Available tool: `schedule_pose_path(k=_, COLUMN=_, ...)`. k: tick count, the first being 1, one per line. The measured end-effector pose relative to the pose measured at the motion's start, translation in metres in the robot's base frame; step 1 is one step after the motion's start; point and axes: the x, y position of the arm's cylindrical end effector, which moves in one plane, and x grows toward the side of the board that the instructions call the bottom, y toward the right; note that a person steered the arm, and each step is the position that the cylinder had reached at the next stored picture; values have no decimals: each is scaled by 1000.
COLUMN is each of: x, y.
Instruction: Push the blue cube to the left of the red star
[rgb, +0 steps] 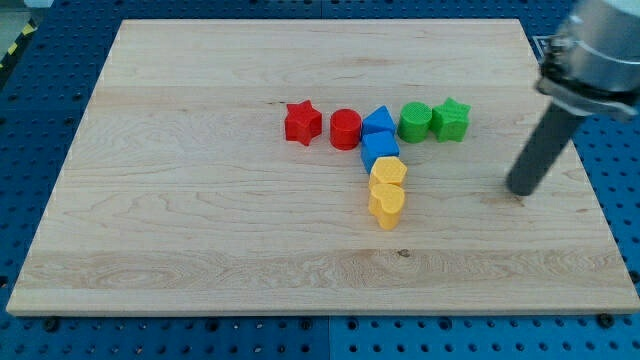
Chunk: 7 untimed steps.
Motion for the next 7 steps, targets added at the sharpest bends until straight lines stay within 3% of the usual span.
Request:
schedule_pose_path(k=3, x=-30, y=-46)
schedule_pose_path(k=5, x=-30, y=-135)
schedule_pose_path(k=7, x=-37, y=-128)
